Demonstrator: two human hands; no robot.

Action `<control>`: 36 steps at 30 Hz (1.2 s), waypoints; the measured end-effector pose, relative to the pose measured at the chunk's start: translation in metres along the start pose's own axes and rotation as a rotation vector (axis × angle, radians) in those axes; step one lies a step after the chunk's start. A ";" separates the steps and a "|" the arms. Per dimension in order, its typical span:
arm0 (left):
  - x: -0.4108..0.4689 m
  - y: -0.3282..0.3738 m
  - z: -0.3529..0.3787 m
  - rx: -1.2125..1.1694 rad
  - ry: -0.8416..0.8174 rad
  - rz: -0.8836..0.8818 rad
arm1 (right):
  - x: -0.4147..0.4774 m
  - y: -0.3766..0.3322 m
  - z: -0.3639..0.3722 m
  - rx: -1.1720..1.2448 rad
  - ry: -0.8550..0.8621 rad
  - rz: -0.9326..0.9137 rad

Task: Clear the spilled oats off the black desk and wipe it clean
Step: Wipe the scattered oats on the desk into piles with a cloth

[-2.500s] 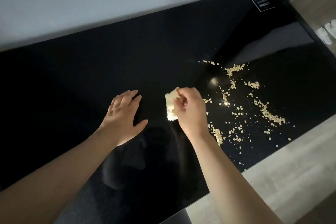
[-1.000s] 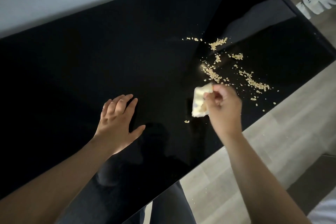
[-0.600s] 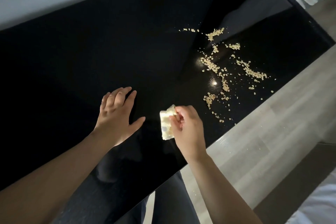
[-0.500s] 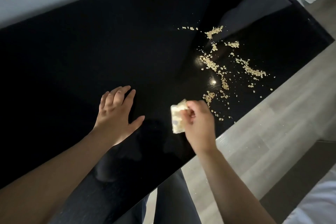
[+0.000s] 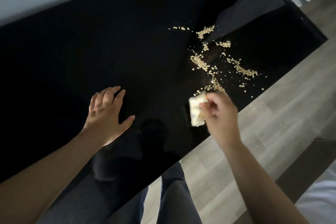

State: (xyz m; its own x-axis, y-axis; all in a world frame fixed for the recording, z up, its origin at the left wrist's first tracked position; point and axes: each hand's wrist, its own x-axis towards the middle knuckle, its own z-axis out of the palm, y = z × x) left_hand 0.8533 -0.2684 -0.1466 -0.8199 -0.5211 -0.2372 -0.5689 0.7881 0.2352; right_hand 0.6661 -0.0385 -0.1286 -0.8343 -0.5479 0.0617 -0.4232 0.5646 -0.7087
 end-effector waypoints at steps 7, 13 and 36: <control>-0.012 0.024 0.002 -0.037 0.001 0.083 | -0.054 0.004 0.027 0.009 -0.115 -0.028; -0.008 0.066 0.014 -0.032 -0.017 0.159 | -0.019 0.049 -0.021 -0.091 0.024 0.036; 0.011 0.106 0.030 -0.058 0.063 -0.028 | 0.065 0.044 -0.001 0.003 -0.111 -0.135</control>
State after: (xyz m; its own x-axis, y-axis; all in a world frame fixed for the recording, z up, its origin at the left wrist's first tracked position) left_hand 0.7861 -0.1807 -0.1521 -0.8052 -0.5633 -0.1851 -0.5926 0.7537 0.2842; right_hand 0.5928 -0.0490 -0.1548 -0.7260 -0.6832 0.0784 -0.5270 0.4795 -0.7016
